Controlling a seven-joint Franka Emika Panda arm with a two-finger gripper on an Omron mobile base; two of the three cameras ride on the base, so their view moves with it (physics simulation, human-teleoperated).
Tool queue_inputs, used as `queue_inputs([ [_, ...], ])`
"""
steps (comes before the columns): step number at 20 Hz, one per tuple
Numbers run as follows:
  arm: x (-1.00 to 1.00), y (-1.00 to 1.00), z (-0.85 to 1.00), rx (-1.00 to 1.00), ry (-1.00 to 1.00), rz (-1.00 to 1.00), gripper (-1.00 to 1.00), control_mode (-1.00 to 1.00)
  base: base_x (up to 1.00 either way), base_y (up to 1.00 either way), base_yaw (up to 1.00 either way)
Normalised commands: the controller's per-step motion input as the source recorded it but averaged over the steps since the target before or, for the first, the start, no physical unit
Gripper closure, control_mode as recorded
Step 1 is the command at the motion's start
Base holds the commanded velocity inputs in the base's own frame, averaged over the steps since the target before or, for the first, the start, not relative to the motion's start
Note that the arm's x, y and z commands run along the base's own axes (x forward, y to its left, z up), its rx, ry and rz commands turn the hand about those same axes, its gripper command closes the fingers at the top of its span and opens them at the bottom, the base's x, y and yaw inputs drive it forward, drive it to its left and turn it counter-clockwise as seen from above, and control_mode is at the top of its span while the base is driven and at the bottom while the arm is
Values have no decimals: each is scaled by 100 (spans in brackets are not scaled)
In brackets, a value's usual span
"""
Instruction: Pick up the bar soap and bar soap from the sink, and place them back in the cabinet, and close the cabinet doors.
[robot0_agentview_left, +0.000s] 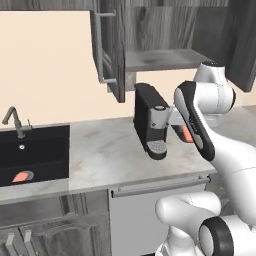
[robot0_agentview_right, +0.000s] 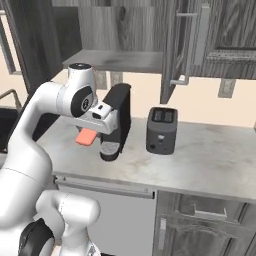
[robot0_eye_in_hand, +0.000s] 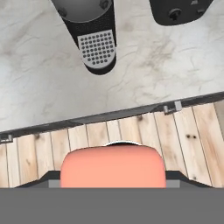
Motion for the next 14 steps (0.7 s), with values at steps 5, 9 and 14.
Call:
queue_inputs([
  [5,0,0,0,0,0,0,100,100,39,-24,-1],
  [9,0,0,0,0,0,0,100,100,39,-24,0],
  [14,0,0,0,0,0,0,100,100,38,-23,0],
])
